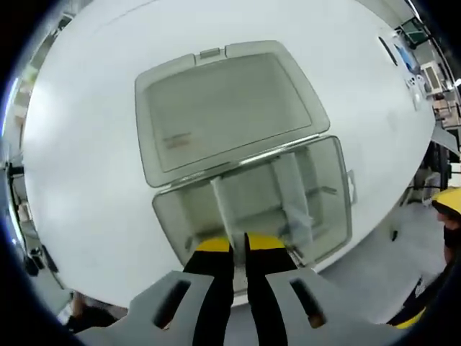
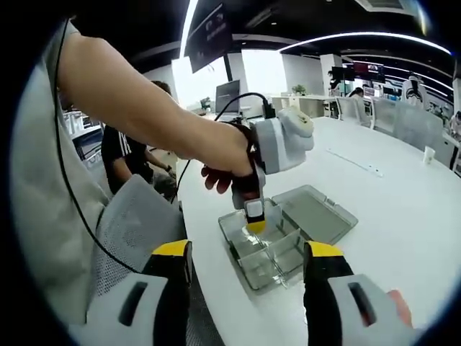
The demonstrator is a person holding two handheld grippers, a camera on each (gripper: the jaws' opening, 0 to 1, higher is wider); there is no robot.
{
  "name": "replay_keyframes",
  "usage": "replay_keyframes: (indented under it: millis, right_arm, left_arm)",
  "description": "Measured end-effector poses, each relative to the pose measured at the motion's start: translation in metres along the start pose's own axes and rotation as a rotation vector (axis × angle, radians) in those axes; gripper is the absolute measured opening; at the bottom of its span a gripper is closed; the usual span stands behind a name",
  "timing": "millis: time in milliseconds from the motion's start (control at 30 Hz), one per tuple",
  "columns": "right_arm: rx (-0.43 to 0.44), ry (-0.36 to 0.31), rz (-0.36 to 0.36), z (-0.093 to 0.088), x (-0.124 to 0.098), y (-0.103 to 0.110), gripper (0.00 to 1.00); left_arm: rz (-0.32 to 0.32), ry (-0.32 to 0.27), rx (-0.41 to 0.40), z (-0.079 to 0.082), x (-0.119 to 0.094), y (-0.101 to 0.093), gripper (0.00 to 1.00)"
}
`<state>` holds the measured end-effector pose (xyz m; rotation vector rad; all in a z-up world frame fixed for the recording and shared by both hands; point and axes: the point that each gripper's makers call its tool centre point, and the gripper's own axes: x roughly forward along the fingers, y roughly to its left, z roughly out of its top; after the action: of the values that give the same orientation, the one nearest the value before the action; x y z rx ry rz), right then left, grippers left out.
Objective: Insert the divider into the dual guide fixture by aligning both edges with the guide slots and pushing it downward to the bottom, including one-sided entry, uneven engagement, binding, and posture correction.
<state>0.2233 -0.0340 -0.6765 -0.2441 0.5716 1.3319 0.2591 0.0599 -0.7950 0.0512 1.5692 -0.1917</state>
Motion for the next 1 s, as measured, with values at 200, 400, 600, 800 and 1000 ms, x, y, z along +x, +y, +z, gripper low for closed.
replay_keyframes:
  millis: [200, 400, 600, 800, 1000]
  right_arm:
    - [0.001, -0.002, -0.003, 0.0007, -0.0006, -0.0002, 0.6]
    - [0.003, -0.003, -0.007, 0.0002, -0.0013, -0.0016, 0.6]
    - [0.005, -0.002, -0.009, -0.0009, -0.002, -0.0023, 0.6]
    - [0.006, -0.003, -0.01, -0.0006, -0.0019, -0.0029, 0.6]
    - [0.006, 0.0, -0.011, -0.0011, -0.0031, -0.0041, 0.6]
  left_arm:
    - [0.026, 0.001, 0.031, -0.0019, 0.0004, 0.0004, 0.02]
    - [0.032, 0.01, 0.037, -0.0016, 0.0017, -0.0001, 0.02]
    - [0.028, 0.011, 0.028, -0.003, 0.0017, 0.0004, 0.02]
    - [0.021, 0.009, 0.015, -0.0032, 0.0027, 0.0, 0.02]
    - [0.016, 0.007, 0.001, -0.0042, 0.0044, -0.0005, 0.02]
